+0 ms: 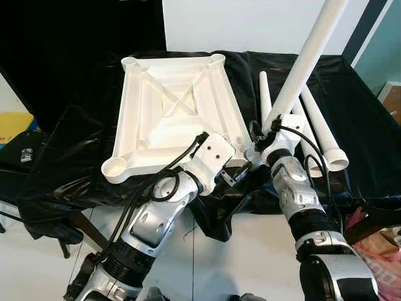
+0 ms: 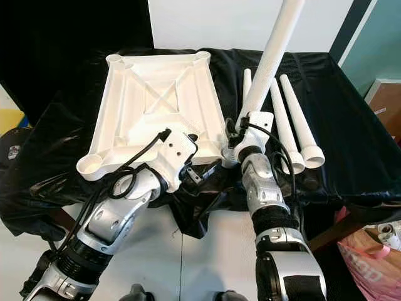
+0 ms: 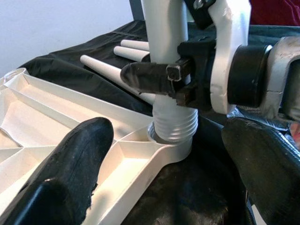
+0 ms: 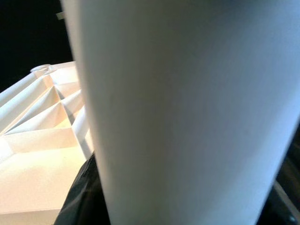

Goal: Building children table

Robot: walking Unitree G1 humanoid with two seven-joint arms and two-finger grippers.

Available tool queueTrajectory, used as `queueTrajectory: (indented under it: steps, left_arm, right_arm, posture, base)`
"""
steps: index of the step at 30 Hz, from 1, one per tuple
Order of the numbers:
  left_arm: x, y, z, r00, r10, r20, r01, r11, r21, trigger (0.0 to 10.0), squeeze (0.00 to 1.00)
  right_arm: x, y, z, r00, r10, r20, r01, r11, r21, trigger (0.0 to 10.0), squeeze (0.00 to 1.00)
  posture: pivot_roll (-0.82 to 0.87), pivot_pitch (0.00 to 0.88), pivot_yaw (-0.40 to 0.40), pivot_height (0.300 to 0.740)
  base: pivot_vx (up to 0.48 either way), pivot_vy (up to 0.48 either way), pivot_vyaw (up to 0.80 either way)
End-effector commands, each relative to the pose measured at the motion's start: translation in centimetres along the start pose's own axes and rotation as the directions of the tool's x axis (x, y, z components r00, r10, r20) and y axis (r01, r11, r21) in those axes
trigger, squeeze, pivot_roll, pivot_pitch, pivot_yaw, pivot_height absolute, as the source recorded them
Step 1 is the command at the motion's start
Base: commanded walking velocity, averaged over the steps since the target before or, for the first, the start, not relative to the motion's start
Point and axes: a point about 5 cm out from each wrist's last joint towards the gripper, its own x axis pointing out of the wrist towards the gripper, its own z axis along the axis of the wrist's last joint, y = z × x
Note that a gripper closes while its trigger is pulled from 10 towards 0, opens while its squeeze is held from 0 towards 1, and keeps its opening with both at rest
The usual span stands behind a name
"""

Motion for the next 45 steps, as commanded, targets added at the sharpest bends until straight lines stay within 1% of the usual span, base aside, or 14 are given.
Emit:
queueTrajectory:
  steps: [1,10,14,17,18,19,20,30,33,37,39,45]
  left_arm:
    - [-0.2,-0.9,0.0,0.998,-0.068,-0.002,0.068,0.998,0.008,10.0,0.00]
    - [-0.3,-1.1,-0.1,0.997,-0.078,-0.006,0.078,0.997,0.009,10.0,0.00]
    - [-0.2,-1.2,-0.1,0.997,-0.079,-0.006,0.080,0.997,0.009,10.0,0.00]
    - [-0.3,-1.2,0.0,0.997,-0.081,-0.006,0.081,0.997,0.008,10.0,0.00]
    - [-0.3,-1.2,0.0,0.997,-0.083,-0.006,0.083,0.997,0.008,10.0,0.00]
    - [-0.3,-1.2,0.0,0.997,-0.083,-0.006,0.083,0.997,0.008,10.0,0.00]
    - [-0.3,-1.3,0.0,0.996,-0.088,-0.006,0.088,0.996,0.008,10.0,0.00]
    - [-0.3,-1.3,0.1,0.995,-0.095,-0.003,0.095,0.995,0.007,10.0,0.00]
    - [-0.3,-1.3,0.1,0.995,-0.097,-0.002,0.097,0.995,0.007,10.0,0.00]
    - [-0.3,-1.3,0.1,0.995,-0.096,-0.003,0.097,0.995,0.008,10.0,0.00]
    - [-0.4,-1.2,0.1,0.995,-0.095,-0.002,0.095,0.995,0.009,10.0,0.00]
    - [-0.4,-1.2,0.2,0.995,-0.097,0.000,0.097,0.995,0.012,10.0,0.00]
  right_arm:
    - [-0.2,-0.1,-1.2,0.999,0.000,-0.050,0.000,1.000,0.007,10.0,0.00]
    - [0.1,0.2,-1.7,0.998,0.004,-0.066,-0.003,1.000,0.010,10.0,0.00]
    - [0.0,0.1,-1.9,0.998,-0.002,-0.069,0.002,1.000,0.003,10.0,0.00]
    - [-0.2,-0.3,-2.2,0.997,-0.017,-0.074,0.016,1.000,-0.013,10.0,0.00]
    - [-0.2,-0.3,-2.1,0.998,-0.002,-0.064,-0.001,0.999,-0.037,10.0,0.00]
    - [-0.2,-0.3,-2.1,0.998,-0.002,-0.064,-0.001,0.999,-0.037,10.0,0.00]
    - [-0.3,-0.1,-2.2,0.998,0.031,-0.051,-0.035,0.997,-0.070,10.0,0.00]
    - [-0.8,0.1,-2.7,0.996,0.078,-0.042,-0.082,0.991,-0.110,10.0,0.00]
    - [-1.2,0.4,-3.0,0.990,0.135,-0.034,-0.138,0.979,-0.150,10.0,0.00]
    - [-1.5,0.6,-3.3,0.985,0.170,-0.032,-0.173,0.968,-0.181,10.0,0.00]
    - [-1.9,0.7,-3.6,0.979,0.201,-0.038,-0.205,0.955,-0.213,10.0,0.00]
    - [-2.2,0.8,-4.1,0.971,0.235,-0.052,-0.240,0.937,-0.252,10.0,0.00]
  posture:
    - [0.04,0.106,-0.016,0.740]
    - [0.05,0.108,-0.017,0.740]
    - [0.05,0.109,-0.018,0.740]
    - [0.04,0.110,-0.015,0.740]
    - [0.04,0.110,-0.014,0.740]
    - [0.04,0.110,-0.014,0.740]
    - [0.04,0.110,-0.012,0.740]
    - [0.04,0.108,-0.010,0.740]
    - [0.04,0.109,-0.010,0.740]
    - [0.04,0.109,-0.010,0.740]
    - [0.05,0.107,-0.007,0.740]
    - [0.04,0.107,-0.003,0.740]
  base:
    - [0.000,0.000,0.00]
    - [0.000,0.000,0.00]
    - [0.000,0.000,0.00]
    - [0.000,0.000,0.00]
    - [0.000,0.000,0.00]
    - [0.000,0.000,0.00]
    - [0.000,0.000,0.00]
    - [0.000,0.000,0.00]
    - [0.000,0.000,0.00]
    - [0.000,0.000,0.00]
    - [0.000,0.000,0.00]
    - [0.000,0.000,0.00]
